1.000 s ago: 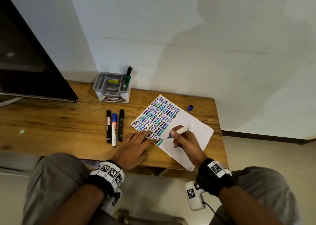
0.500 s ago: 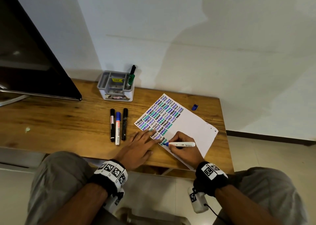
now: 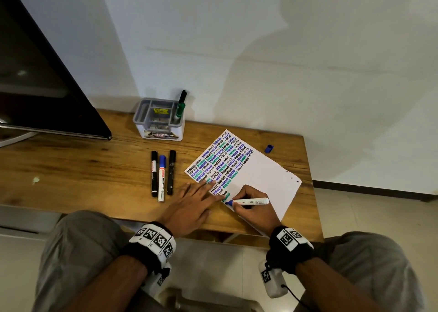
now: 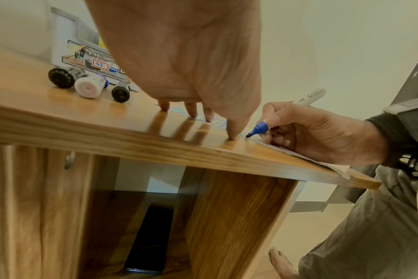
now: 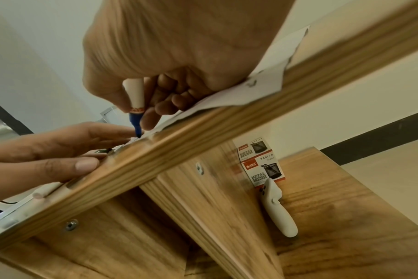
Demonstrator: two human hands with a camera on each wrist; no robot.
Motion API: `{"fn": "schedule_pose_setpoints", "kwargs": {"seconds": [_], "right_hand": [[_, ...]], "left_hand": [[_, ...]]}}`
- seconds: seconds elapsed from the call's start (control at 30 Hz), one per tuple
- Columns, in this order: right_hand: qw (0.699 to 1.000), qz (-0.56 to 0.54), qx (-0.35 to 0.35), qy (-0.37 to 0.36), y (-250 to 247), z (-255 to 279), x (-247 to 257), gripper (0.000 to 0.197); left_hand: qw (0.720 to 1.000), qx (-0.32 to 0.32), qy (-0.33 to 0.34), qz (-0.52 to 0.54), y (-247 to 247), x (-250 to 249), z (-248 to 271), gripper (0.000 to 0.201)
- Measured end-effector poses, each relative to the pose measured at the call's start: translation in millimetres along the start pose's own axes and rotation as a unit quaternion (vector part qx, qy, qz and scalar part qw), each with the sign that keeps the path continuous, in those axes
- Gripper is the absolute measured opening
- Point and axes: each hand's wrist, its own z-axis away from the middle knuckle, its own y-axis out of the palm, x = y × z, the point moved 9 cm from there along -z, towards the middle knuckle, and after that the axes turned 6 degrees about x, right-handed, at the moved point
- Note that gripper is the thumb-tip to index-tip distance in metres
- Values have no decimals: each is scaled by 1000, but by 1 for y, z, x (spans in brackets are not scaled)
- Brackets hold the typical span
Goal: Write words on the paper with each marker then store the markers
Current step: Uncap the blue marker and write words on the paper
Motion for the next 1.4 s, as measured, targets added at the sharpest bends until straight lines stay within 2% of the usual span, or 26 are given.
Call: {"fn": "schedule_pose_setpoints", "kwargs": {"seconds": [0.27,0.37,1.07,1.23,1.4], "right_hand": [[1000,20,4,2,1,-1,-2,10],[1000,20,8,0,1,-1,-1,15],[999,14,-29,6,-10,-2,-1,12],[1000,23,-17,1,-5,-1,2,10],[999,27,-22,1,-7,-1,3,15]], "left_hand": [[1000,5,-4,3,0,2,-1,54],[1000,-3,-1,6,-1,2,-2,55],[1000,-3,-1,19,-2,0,0,54],[1000,-5,2,24,-3,1,0,54],[1000,-4,-3,22,-5,-1,1,54]]}}
